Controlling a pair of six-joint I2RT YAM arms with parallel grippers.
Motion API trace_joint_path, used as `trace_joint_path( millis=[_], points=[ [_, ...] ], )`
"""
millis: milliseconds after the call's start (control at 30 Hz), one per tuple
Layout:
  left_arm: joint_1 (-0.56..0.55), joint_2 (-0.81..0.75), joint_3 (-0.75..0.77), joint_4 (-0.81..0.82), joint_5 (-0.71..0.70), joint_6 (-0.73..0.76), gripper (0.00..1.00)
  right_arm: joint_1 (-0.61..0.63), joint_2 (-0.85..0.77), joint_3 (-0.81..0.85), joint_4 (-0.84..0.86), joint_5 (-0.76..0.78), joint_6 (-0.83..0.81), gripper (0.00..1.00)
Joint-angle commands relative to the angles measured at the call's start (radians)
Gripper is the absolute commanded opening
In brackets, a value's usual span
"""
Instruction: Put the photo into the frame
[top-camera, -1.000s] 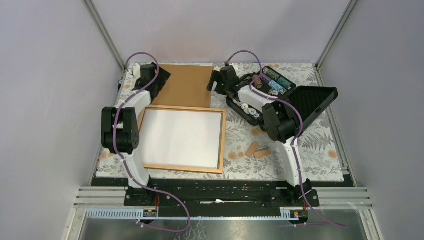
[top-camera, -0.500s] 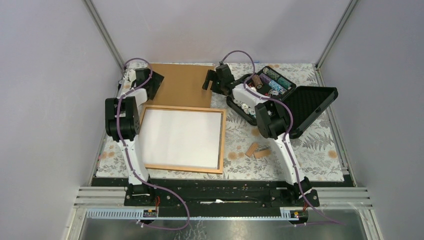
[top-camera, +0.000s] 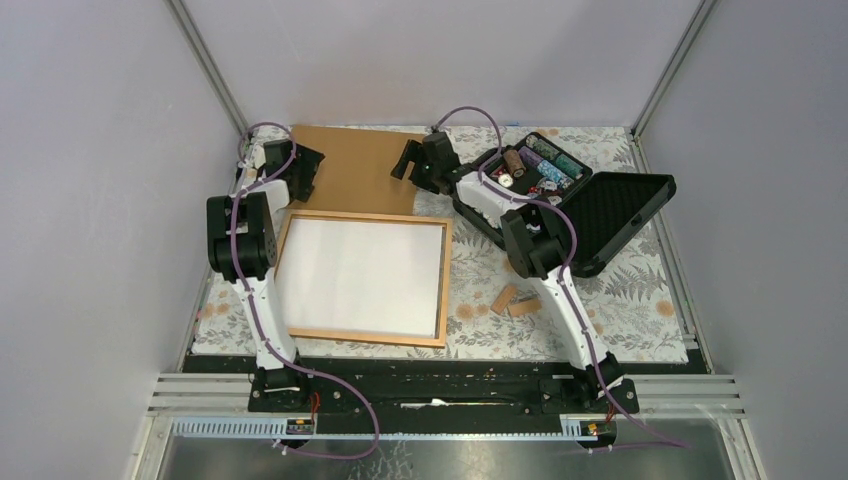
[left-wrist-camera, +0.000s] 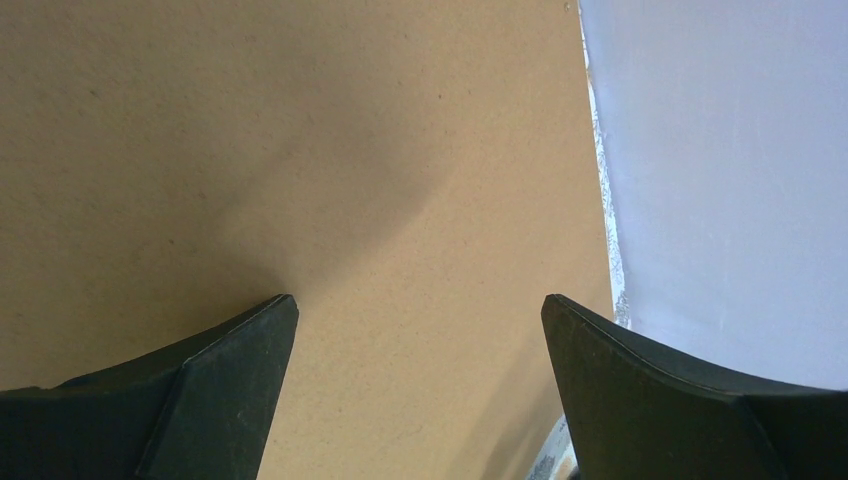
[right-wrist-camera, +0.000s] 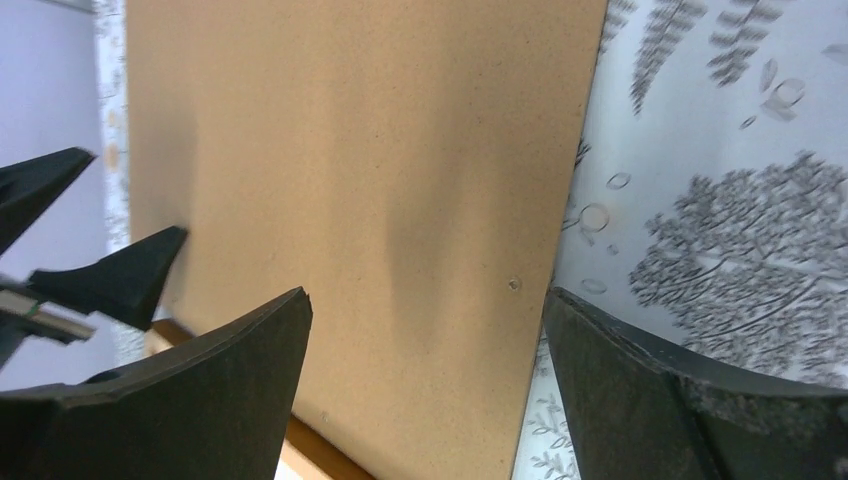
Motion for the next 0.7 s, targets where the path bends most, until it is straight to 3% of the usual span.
trace_joint_path(
  millis=[0,233,667],
  points=[
    [-0.008,0.051,-0.061,-0.046,0.083,-0.026,0.99,0.029,-0.13,-0.145,0.306,-0.22,0.172,0.92],
    [-0.017,0.055,-0.106,0.026,0.155,-0.065,0.99,0.028,-0.21,-0.241,0.591,-0.294,0.299,0.9],
    [-0.109,0.033,-0.17,0.138,0.252,-0.114,0.99,0.021,-0.3,-0.412,0.84,-0.305,0.442,0.89]
  ],
)
